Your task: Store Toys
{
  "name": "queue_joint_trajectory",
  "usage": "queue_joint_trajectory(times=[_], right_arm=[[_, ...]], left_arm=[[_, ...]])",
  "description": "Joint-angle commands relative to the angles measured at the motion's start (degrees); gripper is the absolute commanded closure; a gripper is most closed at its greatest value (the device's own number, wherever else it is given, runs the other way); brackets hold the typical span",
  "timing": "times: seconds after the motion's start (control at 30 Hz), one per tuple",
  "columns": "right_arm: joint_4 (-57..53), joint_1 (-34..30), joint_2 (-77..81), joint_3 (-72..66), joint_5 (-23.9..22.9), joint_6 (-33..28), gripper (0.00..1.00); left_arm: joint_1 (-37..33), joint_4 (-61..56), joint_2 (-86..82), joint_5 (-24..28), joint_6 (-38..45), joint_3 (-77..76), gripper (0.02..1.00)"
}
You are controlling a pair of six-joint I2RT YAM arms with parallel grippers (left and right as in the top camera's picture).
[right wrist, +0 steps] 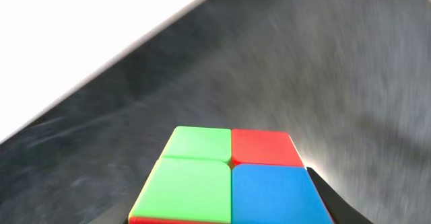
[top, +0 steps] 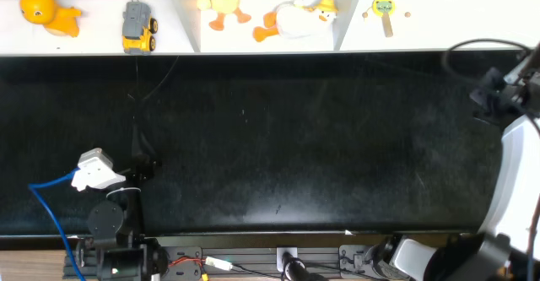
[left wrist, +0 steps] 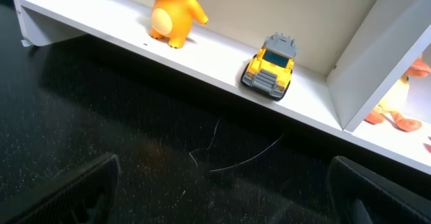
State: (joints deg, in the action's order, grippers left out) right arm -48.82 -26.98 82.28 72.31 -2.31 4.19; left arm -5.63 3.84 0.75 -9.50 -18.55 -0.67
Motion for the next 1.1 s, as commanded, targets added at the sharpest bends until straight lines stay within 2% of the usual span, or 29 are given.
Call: queue_joint_trajectory(times=[0.03,0.13,0.33,0.53,0.67,0.8,0.97,1.1], right_arm=[[3.21,4.00,-4.81,1.40,2.03,-15.87,0.954],[6.84,5.46,-5.25,1.36,4.81,-20.46,0.954],[11.85,5.35,-2.78,1.29,8.00,-17.05,0.954],[20.70,5.31,-2.03,-0.70,17.44,-27.63,0.952],[34.86,5.11,-2.03,-8.37,18.45,-27.80,0.954],[55.56,4.22,-1.27,-20.11,19.96,-25.99,0.954],[69.59,4.07,3.65,-25.24,21.94,-26.10,0.954],[79.08,2.73,10.69,-25.22,28.63,-25.42,0.954]], left_arm=[[0.24,-0.07,-0.59,-0.46,-1.05,0.20,0.020],[0.24,-0.07,-0.59,-0.46,-1.05,0.20,0.020],[0.24,-0.04,-0.59,-0.46,-1.05,0.20,0.020],[0.24,-0.07,-0.59,-0.46,-1.03,0.20,0.020],[0.24,-0.07,-0.59,-0.46,-1.05,0.20,0.020],[0.24,-0.07,-0.59,-0.46,-1.05,0.20,0.020],[0.24,-0.04,-0.59,-0.46,-1.05,0.20,0.020],[0.24,-0.04,-0.59,-0.46,-1.05,0.20,0.020]])
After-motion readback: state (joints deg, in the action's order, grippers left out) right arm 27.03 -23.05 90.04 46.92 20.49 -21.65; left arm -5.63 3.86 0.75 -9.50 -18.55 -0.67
